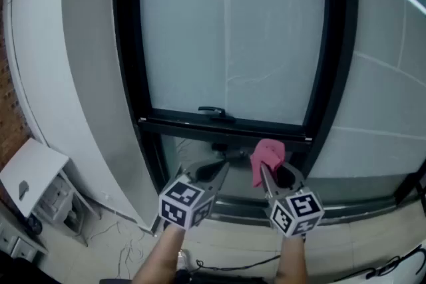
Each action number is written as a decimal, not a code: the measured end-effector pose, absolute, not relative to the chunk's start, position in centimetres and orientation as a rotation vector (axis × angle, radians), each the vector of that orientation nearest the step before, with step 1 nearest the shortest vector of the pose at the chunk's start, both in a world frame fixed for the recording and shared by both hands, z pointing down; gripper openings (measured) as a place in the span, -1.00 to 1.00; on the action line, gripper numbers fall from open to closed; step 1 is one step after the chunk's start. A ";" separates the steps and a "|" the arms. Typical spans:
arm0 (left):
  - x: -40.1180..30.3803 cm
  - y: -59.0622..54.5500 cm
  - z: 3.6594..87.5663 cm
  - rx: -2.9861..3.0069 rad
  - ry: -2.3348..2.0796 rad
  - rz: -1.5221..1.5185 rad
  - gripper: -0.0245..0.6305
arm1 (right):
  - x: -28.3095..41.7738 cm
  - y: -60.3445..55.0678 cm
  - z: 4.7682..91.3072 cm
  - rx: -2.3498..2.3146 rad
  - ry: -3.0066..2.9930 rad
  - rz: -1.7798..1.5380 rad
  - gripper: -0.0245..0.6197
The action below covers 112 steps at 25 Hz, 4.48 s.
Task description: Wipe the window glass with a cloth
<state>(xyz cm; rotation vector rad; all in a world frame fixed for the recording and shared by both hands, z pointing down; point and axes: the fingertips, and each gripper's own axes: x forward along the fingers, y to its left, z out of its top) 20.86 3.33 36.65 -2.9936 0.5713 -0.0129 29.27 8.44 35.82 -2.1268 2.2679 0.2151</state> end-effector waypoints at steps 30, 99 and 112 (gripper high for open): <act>30.0 -18.4 39.0 -3.147 0.137 -0.066 -0.90 | 40.8 -9.5 37.5 -2.727 1.710 0.044 -0.63; 7.4 -37.7 42.1 -3.071 1.000 -0.059 -0.90 | 20.1 -41.3 37.2 -2.403 2.302 0.179 -0.63; 0.0 -40.3 42.4 -3.037 1.154 -0.002 -0.90 | 7.6 -48.1 41.0 -2.188 2.696 0.298 -0.63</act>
